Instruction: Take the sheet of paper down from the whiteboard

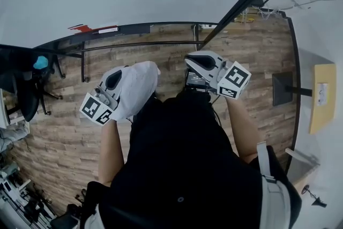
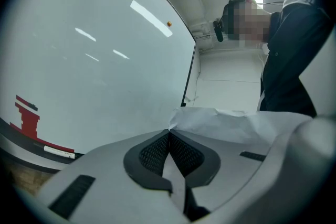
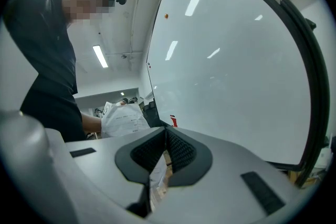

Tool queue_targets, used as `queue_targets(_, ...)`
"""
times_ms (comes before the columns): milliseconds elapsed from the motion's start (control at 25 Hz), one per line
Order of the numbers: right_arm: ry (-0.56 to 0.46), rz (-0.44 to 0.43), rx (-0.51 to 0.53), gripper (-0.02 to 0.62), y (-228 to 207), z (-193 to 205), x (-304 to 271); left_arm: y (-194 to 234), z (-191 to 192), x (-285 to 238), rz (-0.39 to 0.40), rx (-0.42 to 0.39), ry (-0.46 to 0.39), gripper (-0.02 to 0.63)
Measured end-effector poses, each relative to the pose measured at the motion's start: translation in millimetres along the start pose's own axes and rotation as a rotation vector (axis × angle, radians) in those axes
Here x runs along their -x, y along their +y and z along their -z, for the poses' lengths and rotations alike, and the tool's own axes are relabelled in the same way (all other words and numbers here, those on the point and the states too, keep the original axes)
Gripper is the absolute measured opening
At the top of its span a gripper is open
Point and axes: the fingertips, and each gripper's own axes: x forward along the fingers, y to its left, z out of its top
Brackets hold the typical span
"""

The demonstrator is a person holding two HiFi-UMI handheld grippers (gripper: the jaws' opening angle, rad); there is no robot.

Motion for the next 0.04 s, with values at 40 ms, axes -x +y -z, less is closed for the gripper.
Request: queue_targets(40, -0.003, 0.003, -0.001, 0.025, -4.0, -0.4, 2.5, -0.6, 0.7, -3.5, 0.001, -0.001, 0.001, 0.012)
